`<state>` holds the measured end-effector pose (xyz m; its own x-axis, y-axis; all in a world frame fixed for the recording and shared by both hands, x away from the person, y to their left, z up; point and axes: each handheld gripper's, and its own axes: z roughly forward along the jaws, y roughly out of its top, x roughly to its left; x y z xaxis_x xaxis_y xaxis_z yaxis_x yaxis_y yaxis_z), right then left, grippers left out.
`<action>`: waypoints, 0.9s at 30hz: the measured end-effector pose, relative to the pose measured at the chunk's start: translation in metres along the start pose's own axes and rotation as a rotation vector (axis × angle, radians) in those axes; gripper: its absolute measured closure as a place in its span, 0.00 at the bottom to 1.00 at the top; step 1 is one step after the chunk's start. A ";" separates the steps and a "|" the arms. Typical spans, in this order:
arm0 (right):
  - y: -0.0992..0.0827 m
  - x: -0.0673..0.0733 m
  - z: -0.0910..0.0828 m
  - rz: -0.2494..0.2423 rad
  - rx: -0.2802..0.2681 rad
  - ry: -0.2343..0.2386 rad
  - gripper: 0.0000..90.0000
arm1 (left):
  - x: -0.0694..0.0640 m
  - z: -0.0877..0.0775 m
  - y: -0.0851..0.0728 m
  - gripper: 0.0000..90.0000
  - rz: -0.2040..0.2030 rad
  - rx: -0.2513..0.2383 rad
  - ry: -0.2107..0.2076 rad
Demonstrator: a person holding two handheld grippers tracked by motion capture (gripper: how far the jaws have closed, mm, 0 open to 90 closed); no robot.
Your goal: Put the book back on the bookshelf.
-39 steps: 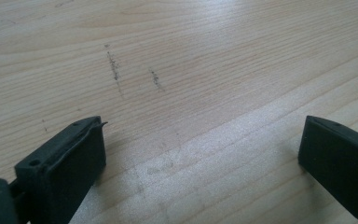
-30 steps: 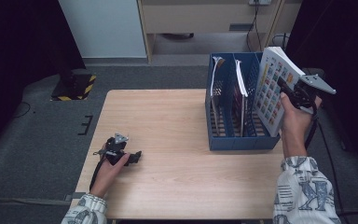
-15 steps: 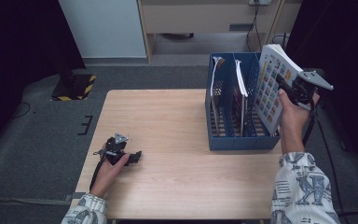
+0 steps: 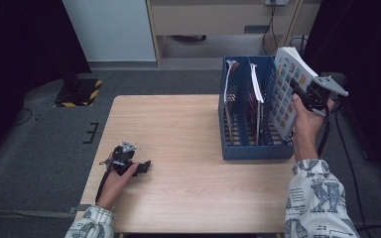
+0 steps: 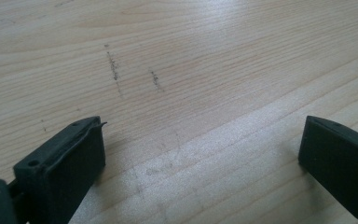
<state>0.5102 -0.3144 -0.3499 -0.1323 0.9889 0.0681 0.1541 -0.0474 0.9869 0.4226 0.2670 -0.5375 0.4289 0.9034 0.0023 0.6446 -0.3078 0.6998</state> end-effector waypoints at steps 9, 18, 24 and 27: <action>-0.009 0.001 0.009 0.018 -0.005 0.000 0.82 | 0.000 0.000 0.000 0.00 -0.004 0.001 0.001; -0.020 -0.001 0.013 0.010 -0.025 -0.010 0.82 | -0.001 0.001 0.001 0.00 -0.010 0.001 0.006; -0.030 -0.004 0.008 0.031 -0.031 -0.012 0.82 | -0.001 0.001 0.001 0.00 -0.009 0.001 0.007; -0.034 -0.005 0.007 0.032 -0.029 -0.015 0.82 | -0.001 0.001 0.001 0.00 -0.012 0.001 0.009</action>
<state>0.5124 -0.3167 -0.3848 -0.1127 0.9888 0.0976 0.1294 -0.0828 0.9881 0.4237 0.2649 -0.5376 0.4156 0.9095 0.0004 0.6500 -0.2973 0.6994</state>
